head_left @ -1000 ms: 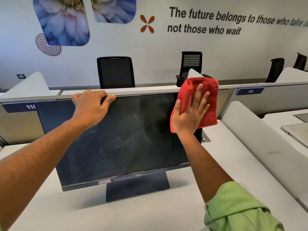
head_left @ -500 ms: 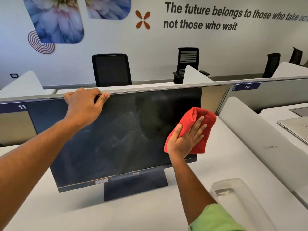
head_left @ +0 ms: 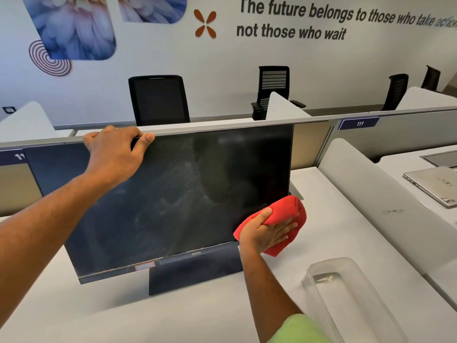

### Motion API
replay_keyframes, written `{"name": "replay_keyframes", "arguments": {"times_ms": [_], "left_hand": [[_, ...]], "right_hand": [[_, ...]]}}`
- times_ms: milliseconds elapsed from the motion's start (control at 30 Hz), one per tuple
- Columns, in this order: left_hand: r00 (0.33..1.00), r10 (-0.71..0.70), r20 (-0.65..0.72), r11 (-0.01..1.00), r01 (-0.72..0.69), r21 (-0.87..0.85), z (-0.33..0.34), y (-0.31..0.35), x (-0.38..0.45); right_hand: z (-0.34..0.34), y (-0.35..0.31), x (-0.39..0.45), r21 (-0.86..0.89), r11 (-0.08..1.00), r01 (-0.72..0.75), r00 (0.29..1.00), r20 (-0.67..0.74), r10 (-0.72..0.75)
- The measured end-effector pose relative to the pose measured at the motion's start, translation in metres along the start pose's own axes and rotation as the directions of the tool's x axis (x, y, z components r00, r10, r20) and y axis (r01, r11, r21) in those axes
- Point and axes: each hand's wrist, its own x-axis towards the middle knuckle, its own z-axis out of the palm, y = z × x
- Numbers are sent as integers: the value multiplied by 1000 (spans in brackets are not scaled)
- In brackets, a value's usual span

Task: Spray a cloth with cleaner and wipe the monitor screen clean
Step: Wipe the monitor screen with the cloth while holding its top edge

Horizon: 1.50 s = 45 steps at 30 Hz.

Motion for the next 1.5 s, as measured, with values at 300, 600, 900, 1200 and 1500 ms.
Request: {"name": "replay_keyframes", "arguments": {"times_ms": [300,600,900,1200,1500], "left_hand": [[1000,-12,-19,999,13,50,-2,-4,-4],[1000,-10,-13,999,10,42,0,-7,-4],[999,21,-48,998,-19,52,6,-3,-1],[999,17,-30,998,-15,67,2,0,-3],[1000,-21,-10,998,22,50,0,0,-4]], "right_hand": [[3,-76,6,70,967,243,970,-6,-243],[5,-174,39,-105,720,686,723,-13,-691],[-6,-88,36,-83,813,577,815,-19,-580],[-6,-7,-7,7,999,-38,995,96,38],[-5,-127,17,75,952,295,951,75,-301]]}}
